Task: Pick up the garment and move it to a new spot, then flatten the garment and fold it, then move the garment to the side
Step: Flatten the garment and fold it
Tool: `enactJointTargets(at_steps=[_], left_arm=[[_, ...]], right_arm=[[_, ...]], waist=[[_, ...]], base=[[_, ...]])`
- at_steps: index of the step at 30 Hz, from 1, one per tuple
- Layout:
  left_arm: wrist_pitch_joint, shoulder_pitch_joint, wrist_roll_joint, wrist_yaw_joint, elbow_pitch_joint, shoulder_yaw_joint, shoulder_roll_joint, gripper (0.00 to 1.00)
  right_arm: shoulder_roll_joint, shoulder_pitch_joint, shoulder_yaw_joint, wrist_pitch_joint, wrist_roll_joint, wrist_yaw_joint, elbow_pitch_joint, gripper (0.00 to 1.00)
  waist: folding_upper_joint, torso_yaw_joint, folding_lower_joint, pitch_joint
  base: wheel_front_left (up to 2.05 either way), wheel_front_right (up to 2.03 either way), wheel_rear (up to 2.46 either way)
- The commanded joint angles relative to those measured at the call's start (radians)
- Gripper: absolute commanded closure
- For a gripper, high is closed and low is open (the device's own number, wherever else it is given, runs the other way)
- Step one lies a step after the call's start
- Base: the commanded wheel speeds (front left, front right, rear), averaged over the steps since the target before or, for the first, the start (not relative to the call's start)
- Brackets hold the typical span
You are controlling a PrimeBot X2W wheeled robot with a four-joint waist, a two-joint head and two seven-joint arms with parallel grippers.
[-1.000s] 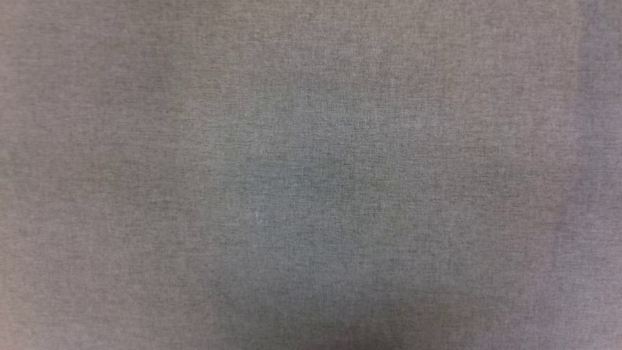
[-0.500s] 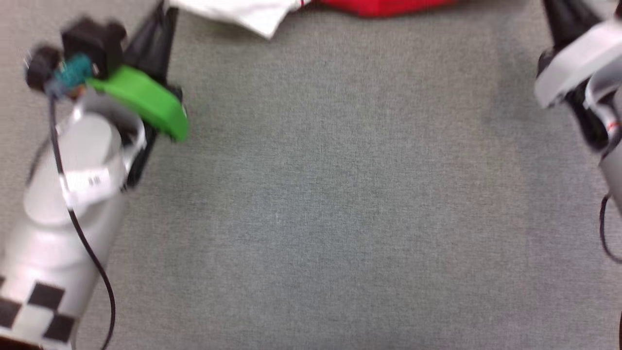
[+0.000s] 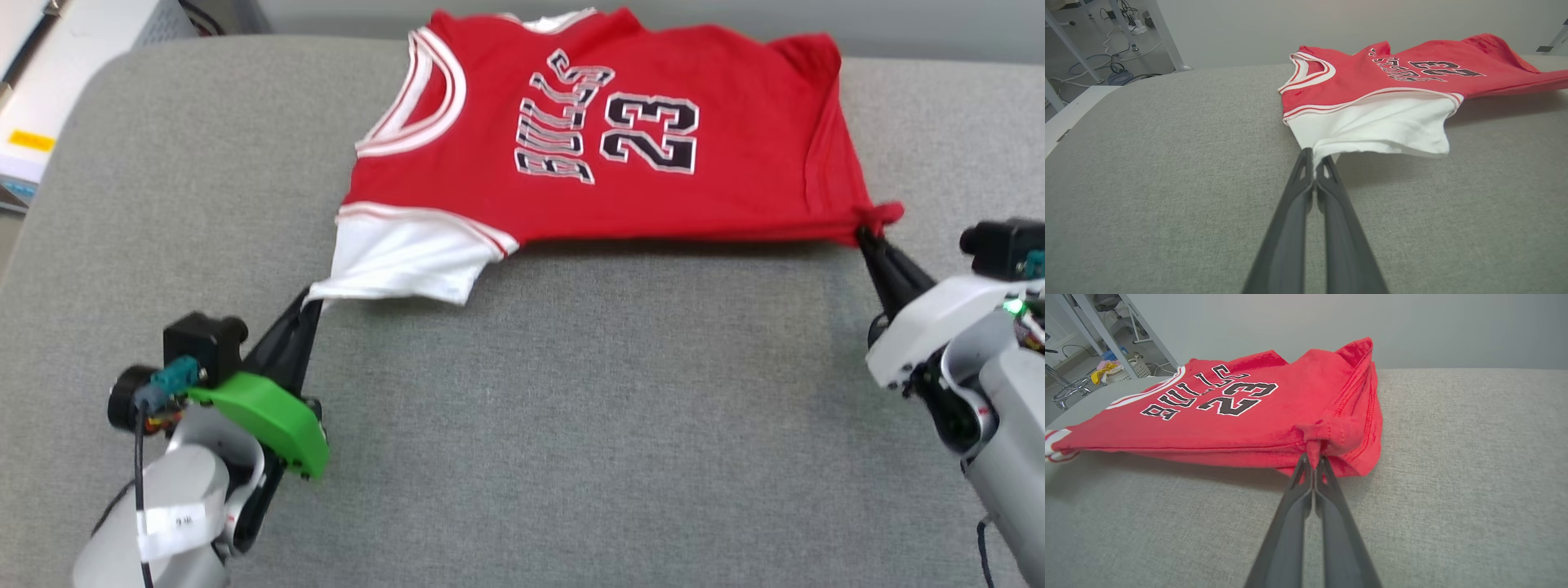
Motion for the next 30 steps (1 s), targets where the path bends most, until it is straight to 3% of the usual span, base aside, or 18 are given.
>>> enactJointTargets(at_steps=[1, 13, 23, 30], left_arm=[[0.006, 0.038, -0.003, 0.015, -0.021, -0.002, 0.015, 1.00], [0.100, 0.286, -0.028, 0.070, -0.201, -0.058, 0.085, 1.00], [0.162, 0.477, -0.089, 0.112, -0.357, -0.070, 0.155, 1.00], [0.215, 0.599, -0.127, 0.116, -0.460, -0.100, 0.213, 1.00]], right_arm=[[0.002, 0.032, -0.003, -0.002, 0.018, -0.008, 0.005, 1.00], [0.018, 0.243, 0.007, 0.025, 0.155, -0.008, -0.042, 1.00], [-0.043, 0.455, -0.005, 0.029, 0.215, -0.008, -0.171, 1.00], [-0.087, 0.614, -0.060, 0.066, 0.241, -0.008, -0.289, 1.00]], waist=[[0.0000, 0.010, 0.0001, -0.064], [0.0000, 0.007, 0.0001, -0.202], [0.0000, 0.011, 0.0001, -0.302], [0.0000, 0.012, 0.0001, -0.337]], base=[[0.00, 0.00, 0.00], [0.00, 0.00, 0.00], [0.00, 0.00, 0.00], [0.00, 0.00, 0.00]])
